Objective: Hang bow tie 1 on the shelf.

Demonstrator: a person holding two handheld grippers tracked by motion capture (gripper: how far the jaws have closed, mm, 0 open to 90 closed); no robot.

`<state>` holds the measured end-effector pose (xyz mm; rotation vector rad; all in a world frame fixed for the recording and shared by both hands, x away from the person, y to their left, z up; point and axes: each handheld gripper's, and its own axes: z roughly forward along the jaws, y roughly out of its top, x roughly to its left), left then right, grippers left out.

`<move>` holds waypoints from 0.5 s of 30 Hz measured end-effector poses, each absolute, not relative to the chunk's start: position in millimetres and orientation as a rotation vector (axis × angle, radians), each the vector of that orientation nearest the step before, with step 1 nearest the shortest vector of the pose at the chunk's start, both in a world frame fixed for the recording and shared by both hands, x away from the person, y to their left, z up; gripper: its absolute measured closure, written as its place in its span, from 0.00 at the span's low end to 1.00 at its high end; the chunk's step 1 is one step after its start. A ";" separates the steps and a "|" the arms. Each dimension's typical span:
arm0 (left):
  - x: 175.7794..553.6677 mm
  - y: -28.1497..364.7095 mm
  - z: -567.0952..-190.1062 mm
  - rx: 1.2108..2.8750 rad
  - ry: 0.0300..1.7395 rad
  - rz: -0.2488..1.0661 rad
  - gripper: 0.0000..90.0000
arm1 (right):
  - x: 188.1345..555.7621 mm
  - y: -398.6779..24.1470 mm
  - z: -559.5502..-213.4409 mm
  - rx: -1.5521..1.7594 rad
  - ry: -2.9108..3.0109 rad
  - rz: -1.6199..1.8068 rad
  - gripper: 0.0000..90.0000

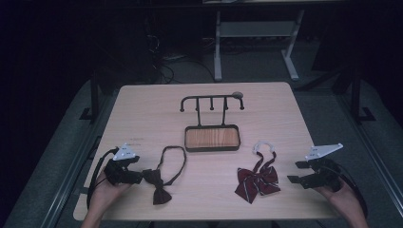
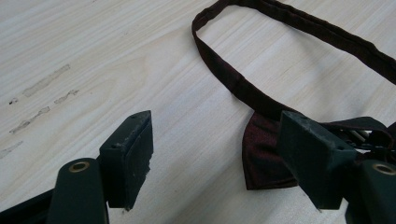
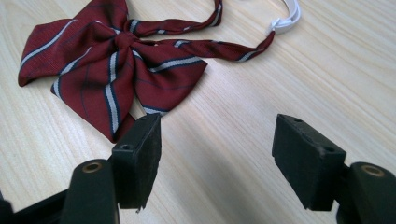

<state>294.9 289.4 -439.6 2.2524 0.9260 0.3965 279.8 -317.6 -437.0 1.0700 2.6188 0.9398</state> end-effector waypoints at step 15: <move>293.6 289.5 -440.6 2.270 0.906 0.397 0.31 | 283.4 -306.5 -425.5 1.061 2.651 0.923 0.28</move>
